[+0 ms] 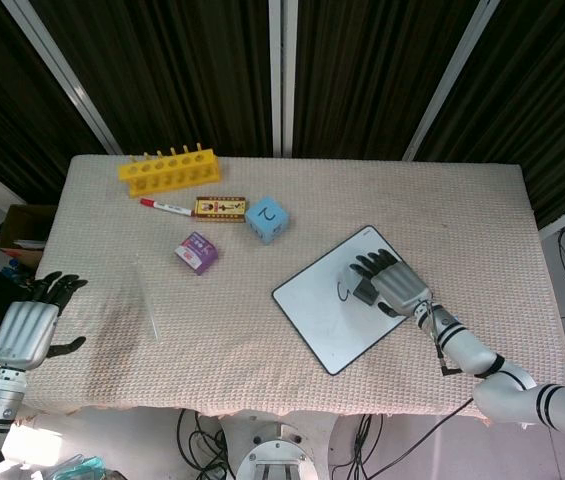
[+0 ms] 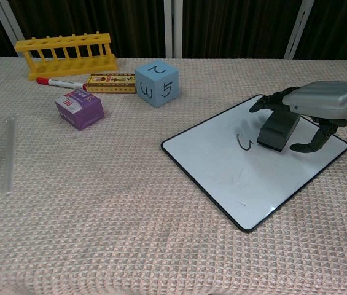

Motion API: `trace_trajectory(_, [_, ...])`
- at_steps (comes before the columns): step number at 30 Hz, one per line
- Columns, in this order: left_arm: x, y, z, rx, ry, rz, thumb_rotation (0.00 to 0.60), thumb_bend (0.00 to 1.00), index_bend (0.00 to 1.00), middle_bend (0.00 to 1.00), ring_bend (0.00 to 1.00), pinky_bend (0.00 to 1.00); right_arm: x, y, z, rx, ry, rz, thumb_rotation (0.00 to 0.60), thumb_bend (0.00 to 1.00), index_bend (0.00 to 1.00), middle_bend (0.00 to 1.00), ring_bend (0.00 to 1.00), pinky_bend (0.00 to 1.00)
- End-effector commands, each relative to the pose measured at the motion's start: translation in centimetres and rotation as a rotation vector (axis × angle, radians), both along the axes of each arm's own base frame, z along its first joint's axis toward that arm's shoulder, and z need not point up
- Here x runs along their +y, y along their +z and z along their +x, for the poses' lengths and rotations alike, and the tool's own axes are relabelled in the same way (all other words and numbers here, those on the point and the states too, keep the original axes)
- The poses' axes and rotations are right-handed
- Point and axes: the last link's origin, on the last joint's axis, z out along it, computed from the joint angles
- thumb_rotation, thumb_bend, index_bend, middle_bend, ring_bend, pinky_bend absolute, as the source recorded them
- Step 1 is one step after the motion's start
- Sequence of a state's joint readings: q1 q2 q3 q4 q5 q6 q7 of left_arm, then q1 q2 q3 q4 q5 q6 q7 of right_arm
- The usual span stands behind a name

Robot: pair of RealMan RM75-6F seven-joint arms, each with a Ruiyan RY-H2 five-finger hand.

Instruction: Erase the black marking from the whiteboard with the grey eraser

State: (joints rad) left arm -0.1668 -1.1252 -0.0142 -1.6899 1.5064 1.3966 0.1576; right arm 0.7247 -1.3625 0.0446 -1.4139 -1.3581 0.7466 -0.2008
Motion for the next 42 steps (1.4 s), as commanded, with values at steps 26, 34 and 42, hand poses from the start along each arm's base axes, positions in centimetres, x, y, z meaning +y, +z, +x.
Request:
trace_trajectory(26, [0.13, 0.06, -0.10, 0.008, 0.008, -0.001, 0.600, 0.10, 0.20, 0.16, 0.12, 0.19, -0.21, -0.15, -0.29, -0.014, 0.003, -0.017, 0.600, 0.32, 0.00, 0.00, 0.00, 0.00])
trace_trajectory(34, [0.01, 0.30, -0.32, 0.009, 0.017, -0.001, 0.600, 0.10, 0.20, 0.16, 0.12, 0.19, -0.40, -0.51, -0.08, -0.038, 0.029, 0.002, 0.600, 0.32, 0.00, 0.01, 0.00, 0.00])
trace_trajectory(42, [0.06, 0.14, -0.46, 0.006, 0.020, -0.004, 0.600, 0.10, 0.20, 0.16, 0.12, 0.19, -0.52, -0.37, -0.08, -0.039, 0.035, -0.003, 0.600, 0.32, 0.00, 0.09, 0.00, 0.00])
